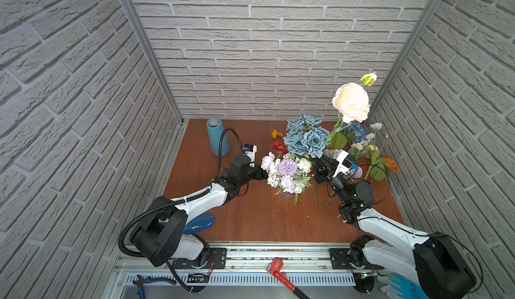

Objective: Arrange flowers in a vase
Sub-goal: Place the flower in the vase.

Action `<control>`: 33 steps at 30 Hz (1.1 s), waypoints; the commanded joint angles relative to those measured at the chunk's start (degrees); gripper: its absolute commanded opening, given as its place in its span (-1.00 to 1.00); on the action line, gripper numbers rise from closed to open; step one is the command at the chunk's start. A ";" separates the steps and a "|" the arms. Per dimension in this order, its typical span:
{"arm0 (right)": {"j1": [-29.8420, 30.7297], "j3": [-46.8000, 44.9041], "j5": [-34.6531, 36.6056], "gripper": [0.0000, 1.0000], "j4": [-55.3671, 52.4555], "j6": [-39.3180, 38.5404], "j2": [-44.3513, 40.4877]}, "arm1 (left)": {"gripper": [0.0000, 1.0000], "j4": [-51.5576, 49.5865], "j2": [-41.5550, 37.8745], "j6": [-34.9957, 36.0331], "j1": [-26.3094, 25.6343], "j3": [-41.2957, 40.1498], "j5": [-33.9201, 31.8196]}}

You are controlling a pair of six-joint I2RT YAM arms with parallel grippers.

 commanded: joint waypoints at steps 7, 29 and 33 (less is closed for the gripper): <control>1.85 4.87 -0.15 -0.87 7.83 -1.26 0.28 | 0.96 -2.20 -0.29 4.00 -0.11 -1.31 -1.26; 2.28 -0.17 0.39 -0.87 7.74 -1.92 6.24 | 0.96 -0.61 0.28 3.29 -0.11 -1.01 0.14; 2.29 -1.62 -0.02 -0.87 7.90 -0.76 7.37 | 0.96 -0.70 0.32 3.30 -0.11 -0.64 0.07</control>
